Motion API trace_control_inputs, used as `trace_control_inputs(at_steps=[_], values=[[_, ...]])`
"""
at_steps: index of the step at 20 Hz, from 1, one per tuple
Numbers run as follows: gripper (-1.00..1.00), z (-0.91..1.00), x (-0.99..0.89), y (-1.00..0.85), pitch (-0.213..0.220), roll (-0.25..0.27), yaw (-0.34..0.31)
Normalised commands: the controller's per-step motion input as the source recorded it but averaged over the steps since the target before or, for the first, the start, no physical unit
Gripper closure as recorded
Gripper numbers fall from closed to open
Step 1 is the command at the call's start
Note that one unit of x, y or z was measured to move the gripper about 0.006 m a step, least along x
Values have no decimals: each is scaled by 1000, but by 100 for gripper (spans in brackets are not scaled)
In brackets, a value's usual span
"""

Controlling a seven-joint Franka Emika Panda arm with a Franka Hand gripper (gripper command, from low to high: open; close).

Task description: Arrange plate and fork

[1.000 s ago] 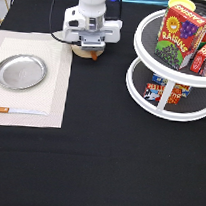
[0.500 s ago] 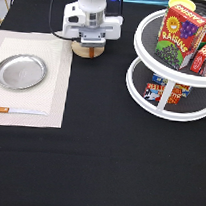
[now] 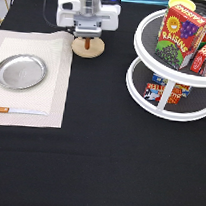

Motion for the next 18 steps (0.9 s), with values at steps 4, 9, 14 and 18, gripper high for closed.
trace_control_inputs(at_steps=[4,9,14,18], values=[[100,49,1,-488,-48,0,-165],[100,1,-20,-286,-45,0,-255],[100,25,-90,-309,-15,0,-254],[100,34,-81,-345,-7,0,-242]])
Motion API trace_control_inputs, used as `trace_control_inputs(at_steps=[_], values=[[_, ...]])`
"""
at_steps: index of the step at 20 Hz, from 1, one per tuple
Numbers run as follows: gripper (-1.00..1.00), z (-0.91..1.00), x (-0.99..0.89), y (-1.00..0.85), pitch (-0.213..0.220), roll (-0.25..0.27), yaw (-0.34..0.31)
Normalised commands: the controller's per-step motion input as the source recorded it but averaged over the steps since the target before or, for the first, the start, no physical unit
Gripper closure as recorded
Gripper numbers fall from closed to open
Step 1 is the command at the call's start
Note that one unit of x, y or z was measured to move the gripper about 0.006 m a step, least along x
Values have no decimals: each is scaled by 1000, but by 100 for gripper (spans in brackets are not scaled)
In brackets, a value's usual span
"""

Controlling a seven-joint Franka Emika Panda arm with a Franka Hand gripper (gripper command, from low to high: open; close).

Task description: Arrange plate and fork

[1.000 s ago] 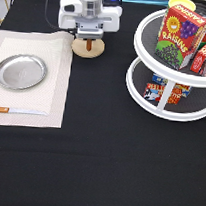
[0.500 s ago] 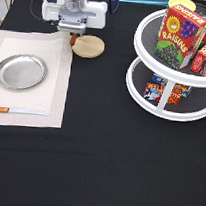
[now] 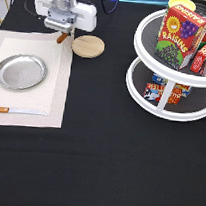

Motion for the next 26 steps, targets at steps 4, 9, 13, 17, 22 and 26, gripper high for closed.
trace_control_inputs(at_steps=[4,9,13,17,22,26], values=[[100,65,-69,-386,-1,0,-226],[100,-2,-151,-179,-22,21,-298],[100,-51,-171,-66,-48,37,-332],[100,-59,-174,-57,-50,35,-337],[100,-31,-157,-98,-51,14,-328],[100,18,-69,-354,-21,22,-225]])
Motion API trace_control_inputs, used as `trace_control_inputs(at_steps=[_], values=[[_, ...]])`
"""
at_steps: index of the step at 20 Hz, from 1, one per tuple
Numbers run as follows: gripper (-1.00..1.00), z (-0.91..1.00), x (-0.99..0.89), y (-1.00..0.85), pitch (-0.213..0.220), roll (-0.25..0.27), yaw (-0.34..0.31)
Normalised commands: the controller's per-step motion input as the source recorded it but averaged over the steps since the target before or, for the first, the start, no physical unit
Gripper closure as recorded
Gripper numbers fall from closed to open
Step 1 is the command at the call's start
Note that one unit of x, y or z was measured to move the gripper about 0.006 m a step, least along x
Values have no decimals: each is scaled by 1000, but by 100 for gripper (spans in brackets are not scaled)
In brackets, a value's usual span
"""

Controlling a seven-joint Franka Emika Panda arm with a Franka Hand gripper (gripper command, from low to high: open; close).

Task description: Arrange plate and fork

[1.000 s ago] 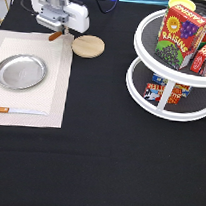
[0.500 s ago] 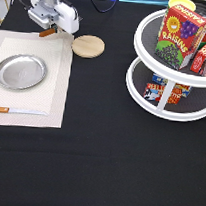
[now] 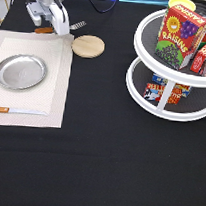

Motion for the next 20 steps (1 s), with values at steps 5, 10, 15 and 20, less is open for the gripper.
trace_control_inputs(at_steps=[5,10,15,20], values=[[100,93,0,-709,-13,40,-76],[100,52,0,-827,-31,70,-18],[100,0,1,-682,-42,108,-56],[100,0,290,-665,-15,145,-22]])
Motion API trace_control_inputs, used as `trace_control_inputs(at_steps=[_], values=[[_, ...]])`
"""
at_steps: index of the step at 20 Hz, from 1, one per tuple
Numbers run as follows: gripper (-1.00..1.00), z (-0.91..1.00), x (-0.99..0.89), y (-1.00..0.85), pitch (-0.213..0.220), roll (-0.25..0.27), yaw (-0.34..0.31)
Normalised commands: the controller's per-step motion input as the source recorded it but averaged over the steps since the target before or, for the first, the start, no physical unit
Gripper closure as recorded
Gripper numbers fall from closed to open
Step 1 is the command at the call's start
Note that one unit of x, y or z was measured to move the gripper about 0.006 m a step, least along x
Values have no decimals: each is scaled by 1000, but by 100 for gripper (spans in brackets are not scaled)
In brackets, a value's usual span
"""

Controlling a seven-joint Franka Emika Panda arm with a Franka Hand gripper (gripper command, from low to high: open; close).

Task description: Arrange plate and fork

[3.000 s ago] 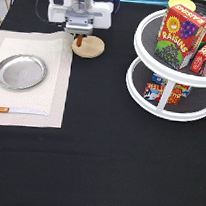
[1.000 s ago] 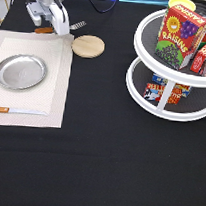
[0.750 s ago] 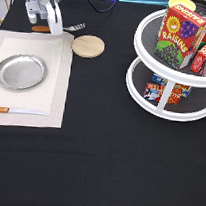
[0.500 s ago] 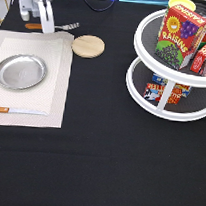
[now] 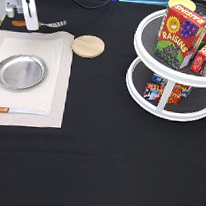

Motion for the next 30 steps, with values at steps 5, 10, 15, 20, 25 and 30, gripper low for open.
trace_control_inputs(at_steps=[5,10,15,20,25,30], values=[[100,0,487,-512,0,139,-51],[100,-186,490,-248,0,40,-158],[100,-371,46,-63,28,3,-233],[100,-256,-101,86,65,0,-211],[100,-142,-219,217,8,16,33],[100,-57,17,70,-24,48,273]])
